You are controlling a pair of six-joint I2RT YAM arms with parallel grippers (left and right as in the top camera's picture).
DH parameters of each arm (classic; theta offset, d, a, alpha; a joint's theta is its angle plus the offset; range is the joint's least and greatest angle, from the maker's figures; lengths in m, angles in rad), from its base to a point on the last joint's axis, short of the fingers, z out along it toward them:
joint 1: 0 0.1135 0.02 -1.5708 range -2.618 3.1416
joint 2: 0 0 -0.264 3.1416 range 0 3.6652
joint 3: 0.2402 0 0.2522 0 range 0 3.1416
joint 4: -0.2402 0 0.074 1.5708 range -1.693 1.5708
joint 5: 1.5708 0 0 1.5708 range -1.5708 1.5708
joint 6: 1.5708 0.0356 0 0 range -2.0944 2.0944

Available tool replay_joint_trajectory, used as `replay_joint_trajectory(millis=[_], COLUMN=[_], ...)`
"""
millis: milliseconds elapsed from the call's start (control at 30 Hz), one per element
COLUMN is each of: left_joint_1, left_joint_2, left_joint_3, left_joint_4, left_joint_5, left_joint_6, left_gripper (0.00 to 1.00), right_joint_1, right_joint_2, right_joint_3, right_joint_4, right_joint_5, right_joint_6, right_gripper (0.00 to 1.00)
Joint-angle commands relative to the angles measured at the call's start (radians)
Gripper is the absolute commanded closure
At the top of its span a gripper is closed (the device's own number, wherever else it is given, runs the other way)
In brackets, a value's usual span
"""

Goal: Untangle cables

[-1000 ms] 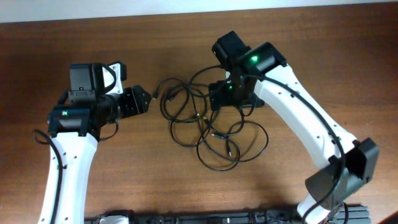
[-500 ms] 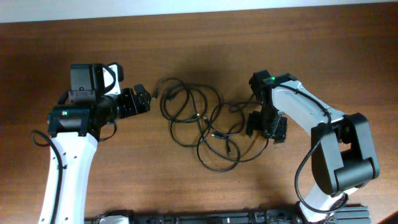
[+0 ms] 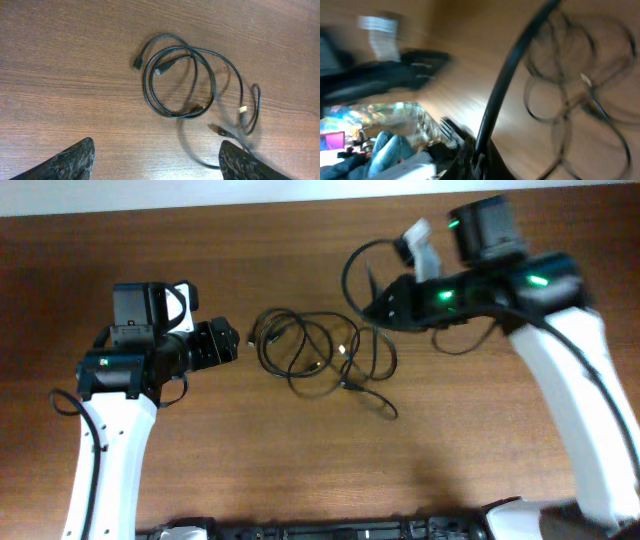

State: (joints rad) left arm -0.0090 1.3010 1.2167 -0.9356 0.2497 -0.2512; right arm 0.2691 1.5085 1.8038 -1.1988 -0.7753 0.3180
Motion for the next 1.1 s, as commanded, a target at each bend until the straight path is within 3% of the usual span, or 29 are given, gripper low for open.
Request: replay_joint_trajectory(millis=[0, 100, 133, 200, 267, 333, 467, 567, 767, 867, 967, 1067], left_joint_1=[0.002, -0.021, -0.039, -0.081, -0.139, -0.210, -0.348, -0.470, -0.528, -0.527, -0.515, -0.463], left_joint_2=[-0.005, -0.005, -0.005, -0.005, -0.005, -0.005, -0.005, -0.005, -0.005, -0.005, -0.006, -0.044], left_joint_3=[0.010, 0.010, 0.010, 0.010, 0.010, 0.010, 0.010, 0.010, 0.010, 0.010, 0.012, 0.030], left_joint_4=[0.002, 0.002, 0.002, 0.004, 0.022, 0.057, 0.140, 0.218, 0.249, 0.293, 0.303, 0.304], left_joint_5=[-0.003, -0.003, -0.003, 0.051, 0.317, 0.484, 0.496, 0.495, 0.493, 0.485, 0.347, 0.347], left_joint_6=[0.005, 0.005, 0.005, 0.024, 0.262, 0.337, 0.383, 0.410, 0.411, 0.411, 0.398, 0.369], left_gripper=[0.19, 0.18, 0.12, 0.11, 0.05, 0.01, 0.01, 0.01, 0.01, 0.01, 0.01, 0.01], right_joint_1=[-0.001, -0.001, -0.002, -0.001, -0.001, -0.001, -0.002, -0.002, -0.003, -0.003, -0.003, -0.003], right_joint_2=[-0.117, -0.225, -0.243, -0.245, -0.216, -0.168, -0.064, -0.019, -0.020, -0.021, -0.021, -0.021], right_joint_3=[0.164, 0.196, 0.196, 0.196, 0.196, 0.196, 0.196, 0.196, 0.196, 0.196, 0.196, 0.196], right_joint_4=[0.039, 0.165, 0.180, 0.182, 0.181, 0.180, 0.174, 0.488, 0.878, 0.904, 0.904, 0.904], right_joint_5=[-0.060, -0.051, -0.051, -0.051, -0.051, -0.052, -0.098, -0.355, -0.390, -0.426, -0.480, -0.504], right_joint_6=[-0.021, -0.021, -0.022, -0.021, 0.043, 0.149, 0.393, 0.643, 0.969, 1.001, 1.003, 0.999], right_gripper=[0.96, 0.96, 0.96, 0.96, 0.96, 0.96, 0.96, 0.96, 0.96, 0.96, 0.96, 0.96])
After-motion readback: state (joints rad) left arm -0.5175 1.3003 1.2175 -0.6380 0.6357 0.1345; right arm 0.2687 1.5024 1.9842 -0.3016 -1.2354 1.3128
